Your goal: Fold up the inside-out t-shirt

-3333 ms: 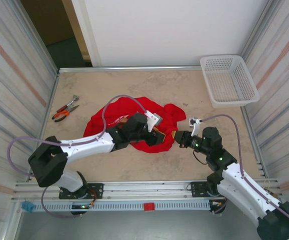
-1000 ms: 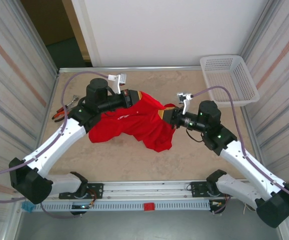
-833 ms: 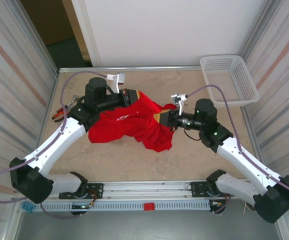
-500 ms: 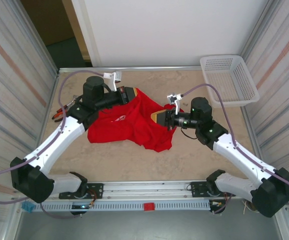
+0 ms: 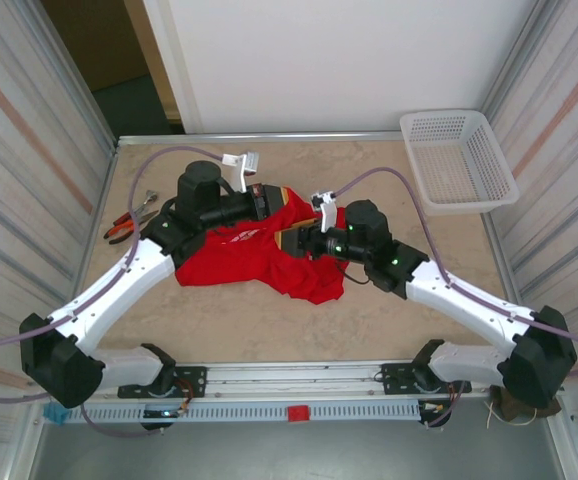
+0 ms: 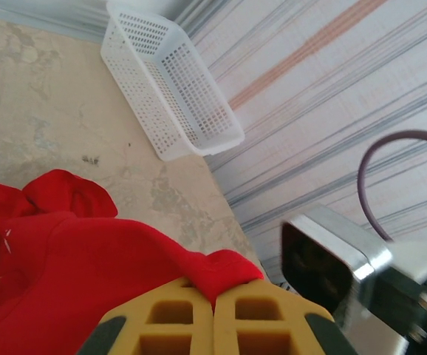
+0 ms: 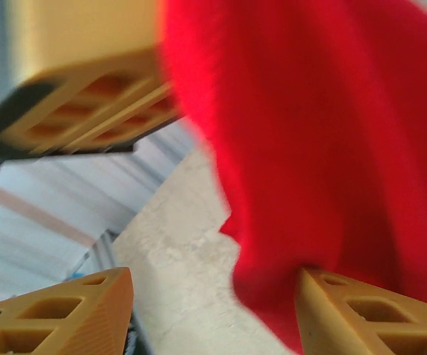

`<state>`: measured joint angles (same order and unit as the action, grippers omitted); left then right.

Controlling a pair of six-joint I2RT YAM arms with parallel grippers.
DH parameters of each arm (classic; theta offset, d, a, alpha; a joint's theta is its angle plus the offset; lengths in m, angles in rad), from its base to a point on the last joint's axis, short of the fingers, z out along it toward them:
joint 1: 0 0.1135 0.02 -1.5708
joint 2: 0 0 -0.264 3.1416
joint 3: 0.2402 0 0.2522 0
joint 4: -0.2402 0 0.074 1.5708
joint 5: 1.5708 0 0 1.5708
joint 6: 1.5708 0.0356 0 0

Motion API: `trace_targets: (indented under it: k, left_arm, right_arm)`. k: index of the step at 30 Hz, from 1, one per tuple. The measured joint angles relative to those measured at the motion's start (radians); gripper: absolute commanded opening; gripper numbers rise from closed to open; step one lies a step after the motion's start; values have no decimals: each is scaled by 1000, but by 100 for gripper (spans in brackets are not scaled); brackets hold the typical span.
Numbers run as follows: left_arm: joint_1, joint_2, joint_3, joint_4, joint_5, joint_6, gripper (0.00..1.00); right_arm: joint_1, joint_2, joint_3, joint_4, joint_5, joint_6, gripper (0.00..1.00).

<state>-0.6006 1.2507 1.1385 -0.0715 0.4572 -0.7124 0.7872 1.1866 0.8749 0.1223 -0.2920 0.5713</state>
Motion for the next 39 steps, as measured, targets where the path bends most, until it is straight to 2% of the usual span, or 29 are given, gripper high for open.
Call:
trace_targets:
  k: [2, 5, 7, 11, 14, 16, 18, 20, 22, 25, 28, 32, 39]
  left_arm:
    - [-10, 0, 3, 1, -7, 0, 0]
    - [-13, -1, 4, 0, -14, 0, 0]
    - [-15, -4, 4, 0, -19, -2, 0]
    - [-15, -13, 4, -7, -44, 1, 0]
    - [-5, -14, 4, -13, -63, 9, 0]
    - [18, -13, 4, -21, -65, 17, 12]
    - [52, -12, 4, -31, -66, 27, 31]
    - [90, -11, 1, -34, -67, 40, 42]
    - [117, -13, -11, -32, -73, 56, 47]
    - [123, -37, -62, -29, -77, 64, 48]
    - [103, -100, -131, -34, -78, 69, 50]
    - [26, -167, -183, -24, -86, 87, 57]
    - [-101, -147, -265, 107, -79, 88, 62]
  right_arm:
    - [-4, 9, 1, -3, 34, 1, 40]
    - [-18, 11, 1, -8, 56, -3, 8]
    - [-30, 10, 1, -9, 56, -1, 0]
    - [-61, -16, -6, -10, 28, -7, 0]
    - [-90, -84, -48, 33, -50, -6, 0]
    - [-112, -138, -81, 69, -122, -4, 0]
    - [-134, -182, -88, 87, -189, -3, 0]
    - [-150, -216, -88, 100, -240, -3, 0]
    - [-162, -233, -88, 111, -282, -4, 0]
    - [-176, -228, -88, 117, -321, -3, 0]
    - [-188, -212, -88, 121, -346, -2, 0]
    - [-192, -201, -88, 125, -369, 1, 0]
    - [-205, -202, -115, 130, -357, 5, 0]
